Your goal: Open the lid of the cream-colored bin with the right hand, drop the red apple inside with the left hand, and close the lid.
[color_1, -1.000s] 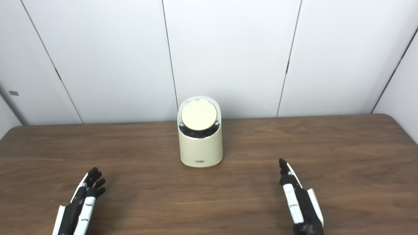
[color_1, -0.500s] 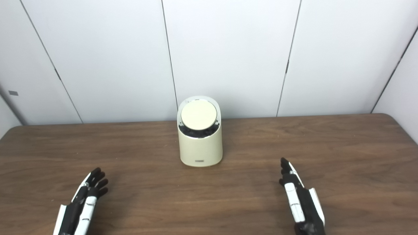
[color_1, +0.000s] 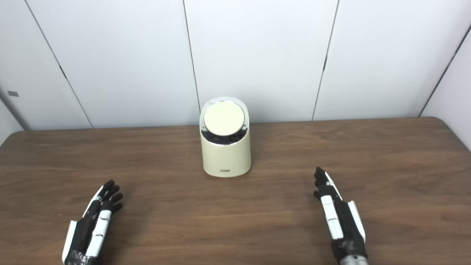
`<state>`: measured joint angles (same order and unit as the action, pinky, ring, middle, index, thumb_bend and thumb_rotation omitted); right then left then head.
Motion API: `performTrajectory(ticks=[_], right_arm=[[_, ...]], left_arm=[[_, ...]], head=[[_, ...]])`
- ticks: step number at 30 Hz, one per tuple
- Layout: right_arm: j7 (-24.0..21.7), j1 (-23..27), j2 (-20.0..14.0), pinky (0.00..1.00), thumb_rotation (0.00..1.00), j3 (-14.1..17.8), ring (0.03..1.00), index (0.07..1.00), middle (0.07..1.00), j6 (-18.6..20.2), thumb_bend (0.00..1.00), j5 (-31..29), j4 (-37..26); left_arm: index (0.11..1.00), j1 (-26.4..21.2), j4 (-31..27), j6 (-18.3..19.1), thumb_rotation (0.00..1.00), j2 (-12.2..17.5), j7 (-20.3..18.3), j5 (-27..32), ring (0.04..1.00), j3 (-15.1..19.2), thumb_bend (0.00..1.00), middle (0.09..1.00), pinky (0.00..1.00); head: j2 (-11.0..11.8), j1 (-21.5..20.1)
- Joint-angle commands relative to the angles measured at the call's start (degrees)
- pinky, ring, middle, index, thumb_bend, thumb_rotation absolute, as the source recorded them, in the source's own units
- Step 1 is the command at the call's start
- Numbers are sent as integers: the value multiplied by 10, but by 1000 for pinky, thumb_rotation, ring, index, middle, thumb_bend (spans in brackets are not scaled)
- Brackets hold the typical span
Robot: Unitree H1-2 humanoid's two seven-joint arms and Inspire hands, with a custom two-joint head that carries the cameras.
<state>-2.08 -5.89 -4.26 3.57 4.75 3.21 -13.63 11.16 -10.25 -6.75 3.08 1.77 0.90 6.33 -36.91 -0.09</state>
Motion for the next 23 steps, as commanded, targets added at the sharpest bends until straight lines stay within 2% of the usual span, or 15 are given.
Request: performTrajectory(ticks=[1,3,9,19,23], right_arm=[[0,5,-4,901,1000,-2,943,937,943,-7,464,0,-17],[1,5,-5,900,1000,-3,944,940,945,-6,456,0,-17],[-2,6,-6,902,1000,-5,941,939,944,-9,451,-3,-13],[-2,6,-7,910,993,-10,937,927,945,-4,477,-3,-16],[-5,6,-8,913,999,-12,937,923,946,-3,456,-5,-16]], left_arm=[[935,20,3,1,746,-7,2,-2,887,-4,473,912,867],[936,20,4,1,758,-8,2,-3,885,-4,470,911,865],[922,17,8,-2,712,-10,3,1,875,-4,511,900,864],[921,15,13,-11,723,-9,3,-4,877,-4,465,899,872],[917,14,13,-9,714,-9,3,-4,873,-4,467,895,865]], head=[[-1,2],[-1,2],[1,0],[3,-1],[2,-2]])
